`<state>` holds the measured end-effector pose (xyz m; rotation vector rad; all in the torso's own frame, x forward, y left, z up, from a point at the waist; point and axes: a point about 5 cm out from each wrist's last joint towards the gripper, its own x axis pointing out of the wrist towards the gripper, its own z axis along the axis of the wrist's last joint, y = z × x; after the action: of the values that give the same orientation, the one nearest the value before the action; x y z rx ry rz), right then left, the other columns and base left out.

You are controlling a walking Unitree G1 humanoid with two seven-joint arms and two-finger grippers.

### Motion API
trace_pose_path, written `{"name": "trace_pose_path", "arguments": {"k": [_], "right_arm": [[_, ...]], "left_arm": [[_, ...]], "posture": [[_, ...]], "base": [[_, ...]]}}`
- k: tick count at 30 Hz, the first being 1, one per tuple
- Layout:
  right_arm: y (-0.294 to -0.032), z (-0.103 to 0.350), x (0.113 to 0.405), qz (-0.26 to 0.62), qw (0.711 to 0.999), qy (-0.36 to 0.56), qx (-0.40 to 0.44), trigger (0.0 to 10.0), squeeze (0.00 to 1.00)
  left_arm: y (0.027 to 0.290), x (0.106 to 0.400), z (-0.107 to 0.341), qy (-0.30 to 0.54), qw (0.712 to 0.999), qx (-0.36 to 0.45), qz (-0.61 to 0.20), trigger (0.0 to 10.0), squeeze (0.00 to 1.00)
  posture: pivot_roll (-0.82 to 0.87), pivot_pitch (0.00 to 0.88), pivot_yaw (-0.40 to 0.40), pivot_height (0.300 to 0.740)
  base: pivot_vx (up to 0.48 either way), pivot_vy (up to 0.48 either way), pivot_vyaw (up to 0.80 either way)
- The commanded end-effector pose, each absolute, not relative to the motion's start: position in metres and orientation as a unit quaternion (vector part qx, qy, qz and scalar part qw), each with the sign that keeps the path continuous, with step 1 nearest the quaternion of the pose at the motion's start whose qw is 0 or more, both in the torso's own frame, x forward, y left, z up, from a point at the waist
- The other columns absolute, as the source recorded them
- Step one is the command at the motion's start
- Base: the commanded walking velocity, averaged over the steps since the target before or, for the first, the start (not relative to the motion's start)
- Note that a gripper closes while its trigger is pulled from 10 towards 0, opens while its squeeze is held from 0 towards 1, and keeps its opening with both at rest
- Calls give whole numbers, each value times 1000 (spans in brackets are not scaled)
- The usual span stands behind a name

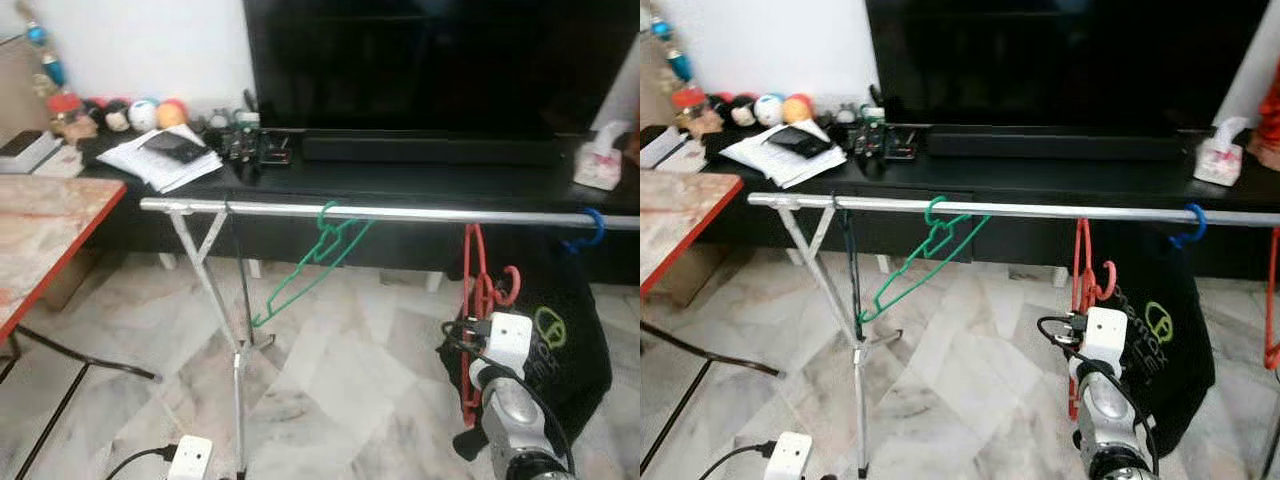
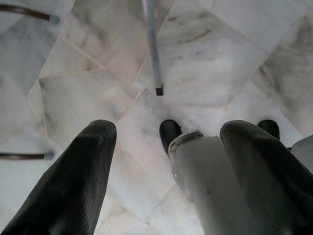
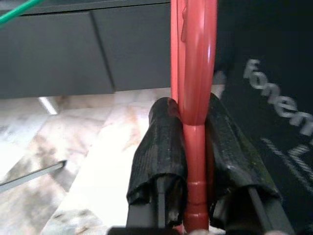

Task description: Hang hanger

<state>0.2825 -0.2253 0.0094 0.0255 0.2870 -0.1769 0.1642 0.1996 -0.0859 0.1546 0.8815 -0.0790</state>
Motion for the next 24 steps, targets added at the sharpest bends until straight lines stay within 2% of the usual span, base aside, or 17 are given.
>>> {"name": "trace_pose_path", "arguments": {"k": [1,7,15,24], "right_arm": [[-220,13,288,-81,987,137,17,10000,0],[-220,12,287,-84,986,140,22,10000,0],[-221,12,288,-86,986,141,27,10000,0],[-221,14,289,-86,986,137,24,10000,0]], "left_arm": [[205,161,-87,434,896,80,-38,10000,0],[204,161,-87,433,897,79,-41,10000,0],[204,161,-87,433,897,78,-42,10000,0],[203,161,-87,433,897,79,-42,10000,0]], "posture": [[-105,0,-2,740],[-105,0,-2,740],[-102,0,-5,740],[-101,0,-4,740]], "base": [[0,0,0],[0,0,0],[0,0,-603],[55,0,0]]}}
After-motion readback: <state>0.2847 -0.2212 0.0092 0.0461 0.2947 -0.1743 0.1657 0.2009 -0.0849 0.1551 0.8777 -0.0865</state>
